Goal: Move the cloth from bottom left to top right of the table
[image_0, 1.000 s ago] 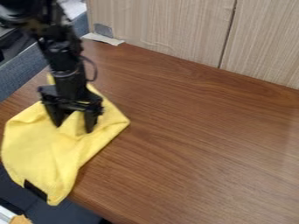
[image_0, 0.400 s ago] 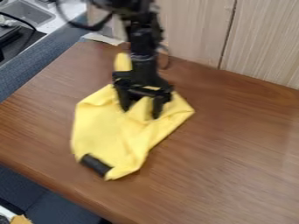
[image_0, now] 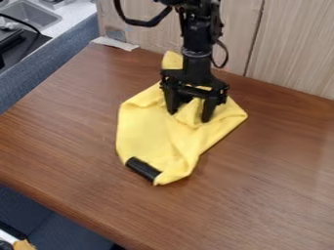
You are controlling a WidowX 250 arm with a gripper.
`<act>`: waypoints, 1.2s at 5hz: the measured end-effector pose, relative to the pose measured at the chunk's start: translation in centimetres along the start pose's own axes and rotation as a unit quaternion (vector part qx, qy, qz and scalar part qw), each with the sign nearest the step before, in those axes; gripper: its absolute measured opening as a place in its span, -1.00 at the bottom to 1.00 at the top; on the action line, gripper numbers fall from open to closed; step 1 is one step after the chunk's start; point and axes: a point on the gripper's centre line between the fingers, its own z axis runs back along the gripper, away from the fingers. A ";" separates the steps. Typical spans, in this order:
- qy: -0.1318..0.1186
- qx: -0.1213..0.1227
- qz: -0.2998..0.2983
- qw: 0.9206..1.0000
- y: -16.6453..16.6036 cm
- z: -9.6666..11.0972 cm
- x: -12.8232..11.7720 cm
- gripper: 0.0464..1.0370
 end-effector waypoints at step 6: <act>-0.076 -0.029 0.030 0.996 2.6 11.1 -2.7 0.92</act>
